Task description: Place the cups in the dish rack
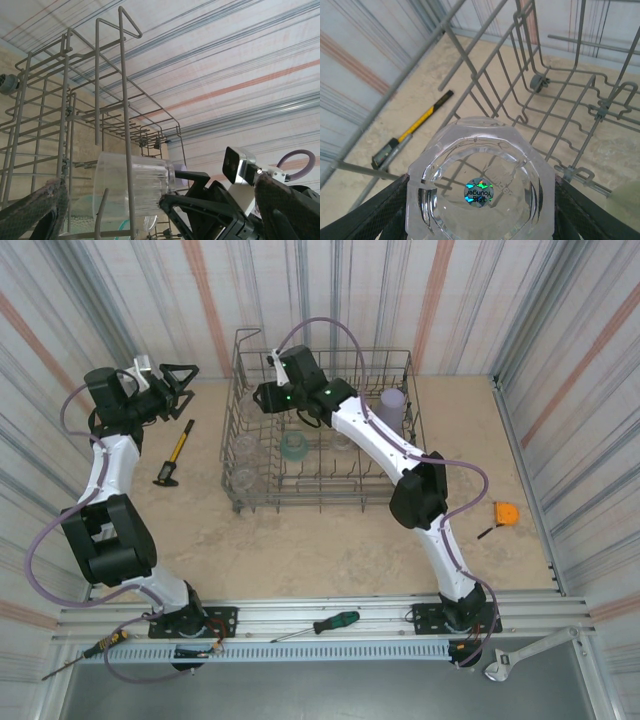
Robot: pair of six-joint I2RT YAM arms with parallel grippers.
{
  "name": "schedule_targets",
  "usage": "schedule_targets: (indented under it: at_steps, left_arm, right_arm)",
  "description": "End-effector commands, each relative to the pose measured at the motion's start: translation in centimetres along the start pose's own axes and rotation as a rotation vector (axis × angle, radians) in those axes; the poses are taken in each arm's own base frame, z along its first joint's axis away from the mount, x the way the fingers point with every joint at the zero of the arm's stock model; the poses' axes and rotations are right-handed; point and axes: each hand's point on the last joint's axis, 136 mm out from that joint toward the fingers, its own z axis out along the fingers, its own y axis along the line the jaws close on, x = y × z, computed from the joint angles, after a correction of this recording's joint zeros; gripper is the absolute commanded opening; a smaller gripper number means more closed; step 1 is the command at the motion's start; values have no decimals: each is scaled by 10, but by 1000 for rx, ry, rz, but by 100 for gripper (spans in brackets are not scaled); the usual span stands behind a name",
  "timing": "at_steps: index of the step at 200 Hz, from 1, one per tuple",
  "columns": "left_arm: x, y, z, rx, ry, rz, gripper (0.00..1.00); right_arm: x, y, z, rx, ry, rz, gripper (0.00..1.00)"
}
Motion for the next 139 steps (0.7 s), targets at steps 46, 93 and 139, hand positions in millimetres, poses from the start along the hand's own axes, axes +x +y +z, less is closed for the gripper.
schedule_targets:
  at_steps: [46,93,139]
  left_arm:
    - [-3,-12,-6,38,-14,12,99]
    - [-4,-15,-7,58,-19,10,99]
    - [-4,-13,-7,59,-19,3,99]
  right_arm:
    - [21,-5,18,79,37,-36,5]
    - [29,-8,29,83,54,-23,6]
    - [26,0,38,69,38,-17,7]
